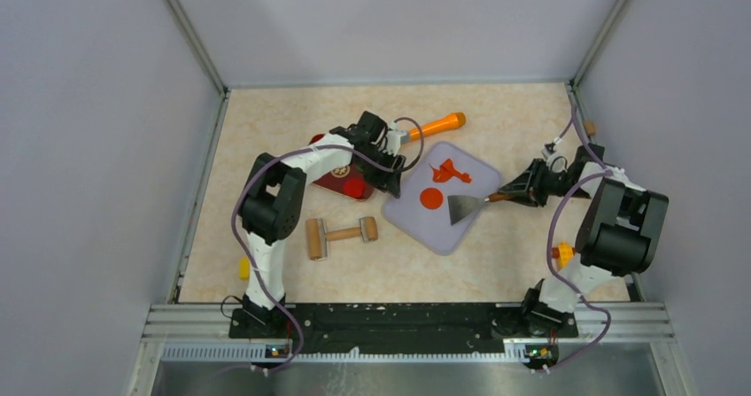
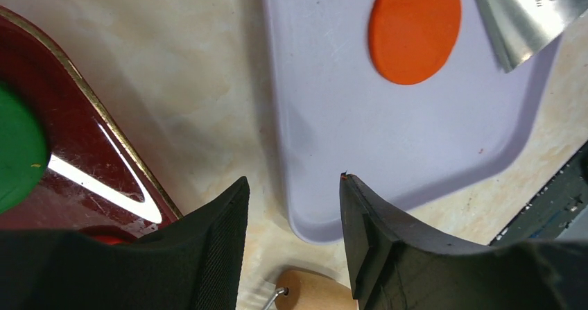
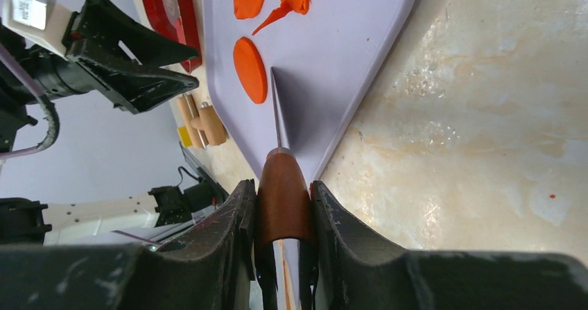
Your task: Roll out the dumpling wrappers from the dough
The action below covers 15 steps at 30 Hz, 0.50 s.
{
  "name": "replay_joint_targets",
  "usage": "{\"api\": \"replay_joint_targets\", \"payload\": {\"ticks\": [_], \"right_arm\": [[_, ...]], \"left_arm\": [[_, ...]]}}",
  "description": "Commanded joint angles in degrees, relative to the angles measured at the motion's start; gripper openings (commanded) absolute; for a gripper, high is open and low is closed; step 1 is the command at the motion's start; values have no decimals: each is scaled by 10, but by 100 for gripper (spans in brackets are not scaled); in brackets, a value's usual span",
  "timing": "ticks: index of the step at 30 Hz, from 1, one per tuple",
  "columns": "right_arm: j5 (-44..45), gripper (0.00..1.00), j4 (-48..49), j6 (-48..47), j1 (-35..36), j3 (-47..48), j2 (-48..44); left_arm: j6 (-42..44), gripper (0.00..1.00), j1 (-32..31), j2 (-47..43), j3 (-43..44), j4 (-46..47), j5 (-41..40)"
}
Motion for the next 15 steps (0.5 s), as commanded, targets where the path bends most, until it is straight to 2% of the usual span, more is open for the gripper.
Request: {"api": "replay_joint_targets", "payload": {"ticks": [1,6,15], "right_arm": [[-6,0,49,-23,-11,-2,10],[-22,0,120,10,-12,-33,10],[-38,0,231,69,-18,-64,36]], "left_arm": [[0,54,-2,9,25,7,-34],[3,54,-2,19,26,7,-54],[13,49,-1,50,33,2,-37]]}}
